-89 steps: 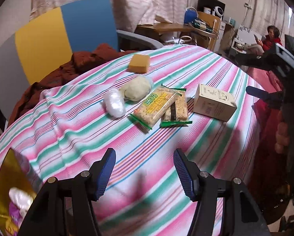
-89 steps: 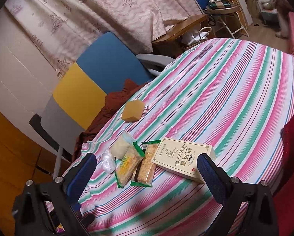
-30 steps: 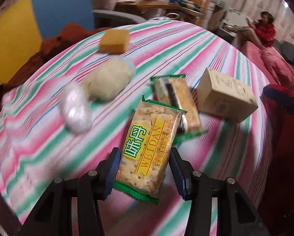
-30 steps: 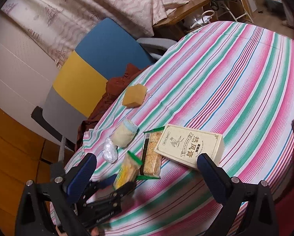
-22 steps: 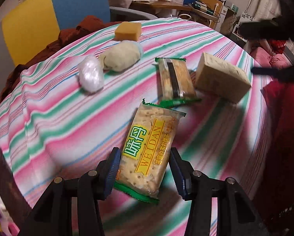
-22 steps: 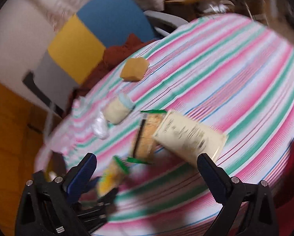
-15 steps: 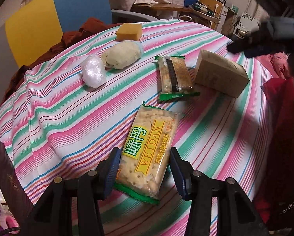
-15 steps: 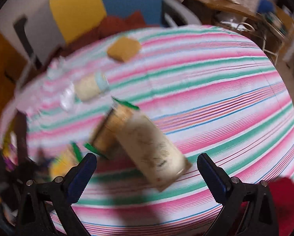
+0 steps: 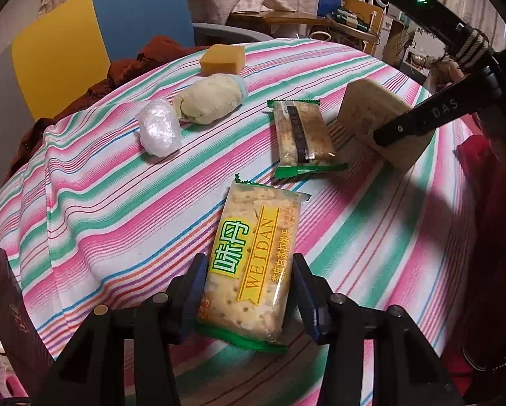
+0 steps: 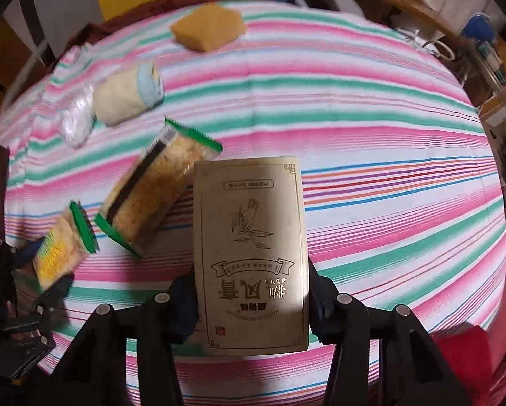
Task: Organize objects
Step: 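Grasp the WEIDAN cracker packet with the left tool while the right tool grasps the cream tea box, then carry both items over the gold tray and open both tools to release them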
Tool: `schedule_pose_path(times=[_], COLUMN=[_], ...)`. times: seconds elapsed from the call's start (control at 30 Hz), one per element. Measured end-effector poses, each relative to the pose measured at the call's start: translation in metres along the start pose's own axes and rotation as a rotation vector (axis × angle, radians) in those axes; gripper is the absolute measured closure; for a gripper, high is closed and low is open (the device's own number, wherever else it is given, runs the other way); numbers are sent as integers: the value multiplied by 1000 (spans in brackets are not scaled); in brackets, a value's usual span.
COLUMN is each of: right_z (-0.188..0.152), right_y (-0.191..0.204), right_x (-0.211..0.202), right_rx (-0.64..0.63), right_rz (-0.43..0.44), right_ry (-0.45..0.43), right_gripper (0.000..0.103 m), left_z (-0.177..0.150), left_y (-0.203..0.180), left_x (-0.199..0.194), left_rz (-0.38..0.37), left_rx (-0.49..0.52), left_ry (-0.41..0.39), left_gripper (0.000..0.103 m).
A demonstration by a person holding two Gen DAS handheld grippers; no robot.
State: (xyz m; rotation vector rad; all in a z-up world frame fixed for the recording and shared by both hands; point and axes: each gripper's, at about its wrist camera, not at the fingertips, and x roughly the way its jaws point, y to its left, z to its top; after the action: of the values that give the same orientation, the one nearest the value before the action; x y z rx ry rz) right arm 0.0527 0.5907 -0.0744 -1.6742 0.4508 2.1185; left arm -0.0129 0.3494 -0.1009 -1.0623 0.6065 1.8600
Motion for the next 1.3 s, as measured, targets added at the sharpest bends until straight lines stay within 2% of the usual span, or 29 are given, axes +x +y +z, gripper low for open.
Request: schedule_pose_path(times=[0.2,0.33,0.57,0.73,0.9,1.03,1.17,1.3], right_z=[-9,-14,-13,-19,-20,-22,-21,-11], right_y=[0,24,102,178,259,317,358,376], right_x=[-48,-76,-101,-102,-99,-92,-80,-67], right_rx=[35,31,-78,-192,-297,-365,-392,-352], right_rz=[67,150,306,392,455,471,461,449], right_ry=[-137,-218,-284,-269,-250,-217,-178,-162], right_gripper=[51,51,51,51,51,51,51,47], left_z=[0,2,-18,-52,-102,-140,-172,-191], left_y=[-1,6,52,109,170,213,240,254], left_x=[-33,-74,-156,-207,-231,-231,-221,-203], left_rz=[-44,-67,-19,74,203,298,308,356], left_rx=[-39,-109,-260,-417,-586,-702,-806,-871], left_ry=[-67,-146,-284,-352,-359,-315,-266,-212], left_gripper=[53,53,53,53,53,53,53,53])
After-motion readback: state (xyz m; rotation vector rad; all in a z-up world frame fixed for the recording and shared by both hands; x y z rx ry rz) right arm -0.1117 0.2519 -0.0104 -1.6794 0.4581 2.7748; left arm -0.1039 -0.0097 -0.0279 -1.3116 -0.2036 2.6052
